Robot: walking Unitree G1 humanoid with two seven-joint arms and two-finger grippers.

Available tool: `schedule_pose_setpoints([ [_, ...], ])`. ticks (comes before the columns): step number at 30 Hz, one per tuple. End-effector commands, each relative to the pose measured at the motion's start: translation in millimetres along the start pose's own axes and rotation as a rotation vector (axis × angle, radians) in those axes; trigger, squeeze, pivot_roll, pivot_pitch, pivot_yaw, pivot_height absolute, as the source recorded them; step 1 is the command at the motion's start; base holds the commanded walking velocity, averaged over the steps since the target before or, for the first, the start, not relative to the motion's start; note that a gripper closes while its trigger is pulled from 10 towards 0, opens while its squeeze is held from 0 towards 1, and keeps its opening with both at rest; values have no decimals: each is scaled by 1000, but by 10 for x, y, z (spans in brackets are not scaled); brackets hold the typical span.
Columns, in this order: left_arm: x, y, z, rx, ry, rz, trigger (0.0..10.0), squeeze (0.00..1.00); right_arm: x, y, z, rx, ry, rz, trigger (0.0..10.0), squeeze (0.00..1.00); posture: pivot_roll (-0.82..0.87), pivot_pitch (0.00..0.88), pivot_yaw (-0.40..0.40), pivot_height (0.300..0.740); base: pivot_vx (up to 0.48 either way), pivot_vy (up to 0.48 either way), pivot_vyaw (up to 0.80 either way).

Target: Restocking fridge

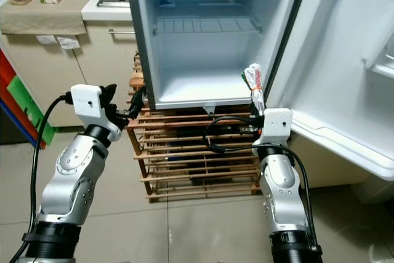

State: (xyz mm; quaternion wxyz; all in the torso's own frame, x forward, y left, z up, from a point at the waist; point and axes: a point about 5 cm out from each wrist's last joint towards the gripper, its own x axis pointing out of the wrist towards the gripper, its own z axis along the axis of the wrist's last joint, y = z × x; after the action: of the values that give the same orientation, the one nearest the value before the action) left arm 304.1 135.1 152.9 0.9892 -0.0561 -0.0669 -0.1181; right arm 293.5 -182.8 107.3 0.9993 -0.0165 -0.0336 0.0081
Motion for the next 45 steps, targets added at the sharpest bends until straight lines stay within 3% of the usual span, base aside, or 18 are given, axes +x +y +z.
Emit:
schedule_pose_setpoints([
  [1, 51, -47, 44, 14, -21, -21, 10000, 0, 25, 9, 18, 4, -3, 6, 10000, 0, -42, 0, 10, 740, 0, 0, 0],
  [9, 49, 6, -36, -12, 24, 10, 10000, 0, 42, 12, 19, 8, -1, 6, 10000, 0, -44, 0, 11, 740, 0, 0, 0],
  [15, 41, 26, -148, -32, 74, 31, 10000, 0, 57, 36, -42, 68, 36, -9, 10000, 0, -45, 0, 9, 740, 188, -46, 0],
  [22, 84, -41, -124, -21, 58, -1, 10000, 0, 139, 117, 4, 64, 26, 23, 10000, 0, -49, 0, 15, 740, 422, 0, 0],
  [38, 86, -50, -88, -35, 34, -3, 10000, 0, 152, 147, 12, 55, 29, 53, 10000, 0, -50, 0, 2, 740, 435, 0, 0],
  [45, 94, -186, 62, -12, -36, -98, 10000, 0, 144, 147, 9, 57, 32, 60, 10000, 0, -49, 0, 0, 740, 182, 0, 0],
])
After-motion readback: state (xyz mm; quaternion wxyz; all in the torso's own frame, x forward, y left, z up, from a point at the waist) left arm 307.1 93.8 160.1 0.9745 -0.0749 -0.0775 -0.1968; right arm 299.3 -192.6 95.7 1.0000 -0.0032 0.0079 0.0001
